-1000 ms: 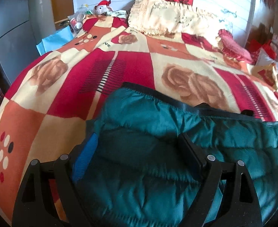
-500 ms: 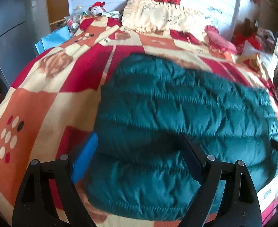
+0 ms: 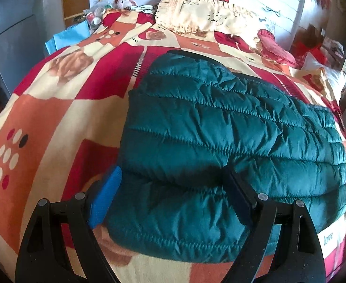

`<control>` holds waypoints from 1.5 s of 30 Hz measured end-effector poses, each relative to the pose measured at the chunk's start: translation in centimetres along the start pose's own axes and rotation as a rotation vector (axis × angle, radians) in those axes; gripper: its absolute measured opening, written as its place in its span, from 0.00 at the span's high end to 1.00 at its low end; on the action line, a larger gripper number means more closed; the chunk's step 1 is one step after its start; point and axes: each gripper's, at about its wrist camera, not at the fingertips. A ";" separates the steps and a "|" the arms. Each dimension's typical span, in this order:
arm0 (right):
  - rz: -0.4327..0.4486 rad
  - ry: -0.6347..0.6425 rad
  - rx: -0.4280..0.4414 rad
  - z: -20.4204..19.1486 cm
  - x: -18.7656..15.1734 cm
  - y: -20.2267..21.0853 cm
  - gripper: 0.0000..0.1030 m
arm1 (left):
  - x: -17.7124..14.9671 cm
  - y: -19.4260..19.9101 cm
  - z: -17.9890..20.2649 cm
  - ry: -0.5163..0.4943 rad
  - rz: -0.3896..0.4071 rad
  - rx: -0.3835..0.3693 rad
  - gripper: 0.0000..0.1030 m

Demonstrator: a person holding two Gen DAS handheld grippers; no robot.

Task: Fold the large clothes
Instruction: 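Open both tools and press the folded jacket bundle flat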

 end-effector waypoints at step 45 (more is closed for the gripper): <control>-0.063 -0.133 0.264 4.4 1.3 -5.2 0.09 | -1.1 -4.7 -3.8 0.186 -0.187 -0.389 0.13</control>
Point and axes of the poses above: each gripper's, at about its wrist camera, not at the fingertips, and y roughly against the way its jaws point, z to its right, x to its top, and after that the axes turned 12 degrees about x, right-handed
